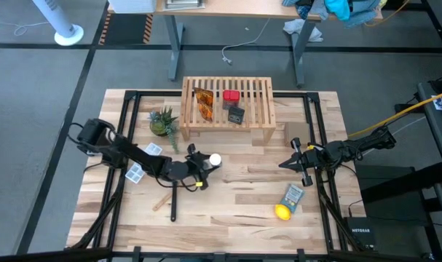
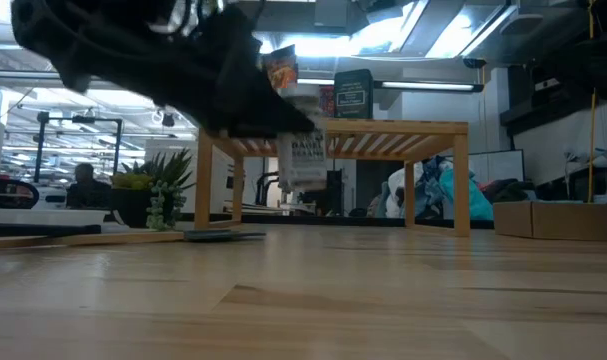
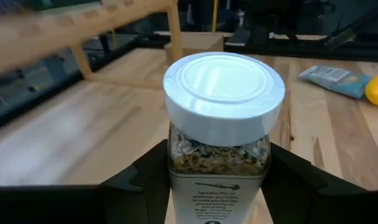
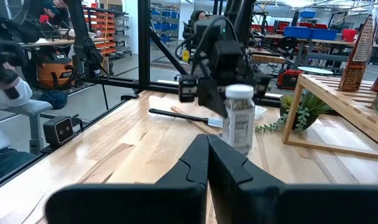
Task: Shelf spices
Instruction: Put the white seasoning bottle on the shelf
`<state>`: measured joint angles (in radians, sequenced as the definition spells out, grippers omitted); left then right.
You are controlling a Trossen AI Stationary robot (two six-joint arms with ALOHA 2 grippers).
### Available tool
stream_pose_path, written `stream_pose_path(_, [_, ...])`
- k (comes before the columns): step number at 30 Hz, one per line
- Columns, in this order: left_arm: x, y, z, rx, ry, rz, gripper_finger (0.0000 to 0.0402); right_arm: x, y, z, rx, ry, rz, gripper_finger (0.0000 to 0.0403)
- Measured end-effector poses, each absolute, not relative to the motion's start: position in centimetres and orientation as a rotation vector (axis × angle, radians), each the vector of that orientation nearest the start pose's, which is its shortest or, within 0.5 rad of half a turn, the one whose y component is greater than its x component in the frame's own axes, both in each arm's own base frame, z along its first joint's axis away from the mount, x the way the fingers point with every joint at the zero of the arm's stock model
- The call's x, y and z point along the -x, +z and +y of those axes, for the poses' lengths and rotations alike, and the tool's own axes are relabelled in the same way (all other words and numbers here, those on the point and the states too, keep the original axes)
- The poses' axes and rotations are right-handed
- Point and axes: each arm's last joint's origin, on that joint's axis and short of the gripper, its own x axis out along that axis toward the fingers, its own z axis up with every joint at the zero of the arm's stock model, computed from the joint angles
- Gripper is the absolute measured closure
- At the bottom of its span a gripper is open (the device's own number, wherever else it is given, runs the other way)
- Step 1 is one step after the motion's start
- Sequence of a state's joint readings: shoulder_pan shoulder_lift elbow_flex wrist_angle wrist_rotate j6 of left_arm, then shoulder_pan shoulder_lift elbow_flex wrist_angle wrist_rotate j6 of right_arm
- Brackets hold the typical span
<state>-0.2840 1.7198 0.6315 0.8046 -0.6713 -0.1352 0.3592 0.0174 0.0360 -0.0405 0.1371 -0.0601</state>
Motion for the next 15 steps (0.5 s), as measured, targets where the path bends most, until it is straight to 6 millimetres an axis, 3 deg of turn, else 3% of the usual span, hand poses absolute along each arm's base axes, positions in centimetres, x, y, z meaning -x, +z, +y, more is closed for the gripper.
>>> stream_pose_path(6, [-28.9,18.3,-6.7,-0.056,0.420,0.256,0.0216,-9.2,17.2,3.0,0.059,0.220,-0.010,0.0395])
stream_pose_path(15, [-25.6,23.6,-4.1,-0.109,0.476,0.242,0.0216,-9.2,17.3,3.0,0.058,0.220,-0.015,0.0395])
